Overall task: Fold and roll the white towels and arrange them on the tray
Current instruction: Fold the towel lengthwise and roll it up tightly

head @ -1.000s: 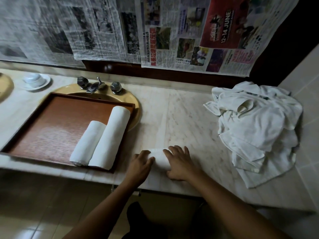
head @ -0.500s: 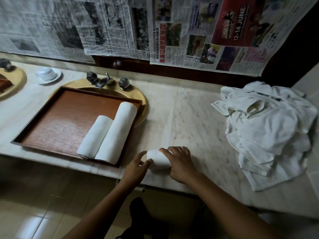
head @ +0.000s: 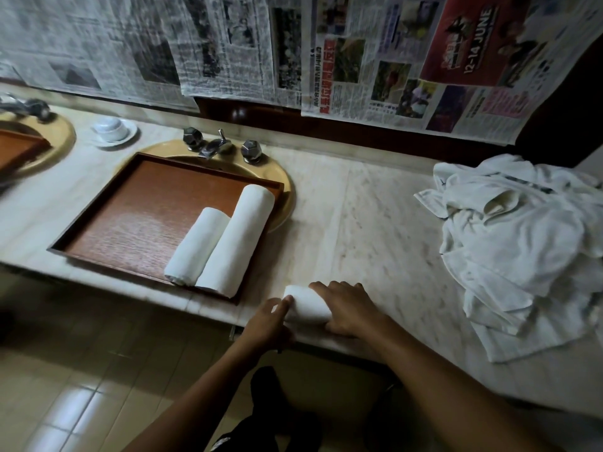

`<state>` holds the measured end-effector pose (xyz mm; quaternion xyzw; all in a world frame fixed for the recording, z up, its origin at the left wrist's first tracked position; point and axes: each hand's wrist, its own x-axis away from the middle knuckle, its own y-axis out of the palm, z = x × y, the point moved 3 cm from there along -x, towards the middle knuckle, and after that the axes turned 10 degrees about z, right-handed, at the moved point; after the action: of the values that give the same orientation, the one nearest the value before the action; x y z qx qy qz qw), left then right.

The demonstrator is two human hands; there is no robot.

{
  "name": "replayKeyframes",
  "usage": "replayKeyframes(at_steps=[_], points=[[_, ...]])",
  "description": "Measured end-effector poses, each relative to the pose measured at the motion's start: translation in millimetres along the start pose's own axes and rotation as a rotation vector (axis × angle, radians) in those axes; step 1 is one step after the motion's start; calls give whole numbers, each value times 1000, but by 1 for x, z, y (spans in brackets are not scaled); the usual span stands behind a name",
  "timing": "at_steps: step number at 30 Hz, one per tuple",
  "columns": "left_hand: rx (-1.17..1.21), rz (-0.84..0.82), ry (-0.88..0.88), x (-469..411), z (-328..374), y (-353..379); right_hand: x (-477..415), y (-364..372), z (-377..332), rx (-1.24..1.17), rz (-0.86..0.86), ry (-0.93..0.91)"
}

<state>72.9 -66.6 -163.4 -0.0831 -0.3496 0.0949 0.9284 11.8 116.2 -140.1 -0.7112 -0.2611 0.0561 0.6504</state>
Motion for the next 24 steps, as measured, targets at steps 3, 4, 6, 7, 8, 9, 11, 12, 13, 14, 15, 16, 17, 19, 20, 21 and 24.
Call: replayKeyframes(at_steps=[3, 4, 6, 7, 8, 9, 11, 12, 13, 14, 15, 16, 17, 19, 20, 21, 24], points=[[201, -80, -88, 6, 2, 4, 9, -2, -8, -76, -12, 35], [256, -94, -77, 6, 2, 4, 12, -3, -13, -84, 0, 38], [344, -97, -42, 7, 6, 3, 18, -7, -24, -93, 49, 43], [373, -92, -20, 6, 9, -2, 20, -11, -31, -88, 86, 38], [383, -83, 14, 6, 14, -5, 22, -15, -37, -75, 132, 25], [371, -63, 51, 6, 21, -9, 24, -20, -43, -60, 187, 7], [364, -3, 128, 9, 37, -23, 24, -35, -52, -63, 301, -34], [371, 28, 163, 11, 45, -32, 22, -44, -56, -92, 350, -52], [372, 57, 204, 12, 55, -42, 21, -53, -59, -133, 393, -61], [368, 80, 247, 13, 64, -54, 19, -61, -61, -182, 431, -54], [377, 92, 280, 13, 73, -68, 15, -68, -65, -252, 475, -30], [403, 102, 300, 13, 82, -82, 12, -75, -68, -365, 508, 17], [446, 104, 305, 12, 89, -95, 8, -80, -73, -528, 524, 84], [543, 87, 321, 8, 99, -121, -1, -86, -84, -946, 504, 246], [577, 68, 337, 6, 103, -133, -7, -87, -92, -1128, 454, 323], [596, 52, 345, 2, 106, -146, -14, -86, -104, -1271, 385, 381], [589, 47, 389, -9, 114, -182, -44, -83, -136, -1672, 179, 459]])
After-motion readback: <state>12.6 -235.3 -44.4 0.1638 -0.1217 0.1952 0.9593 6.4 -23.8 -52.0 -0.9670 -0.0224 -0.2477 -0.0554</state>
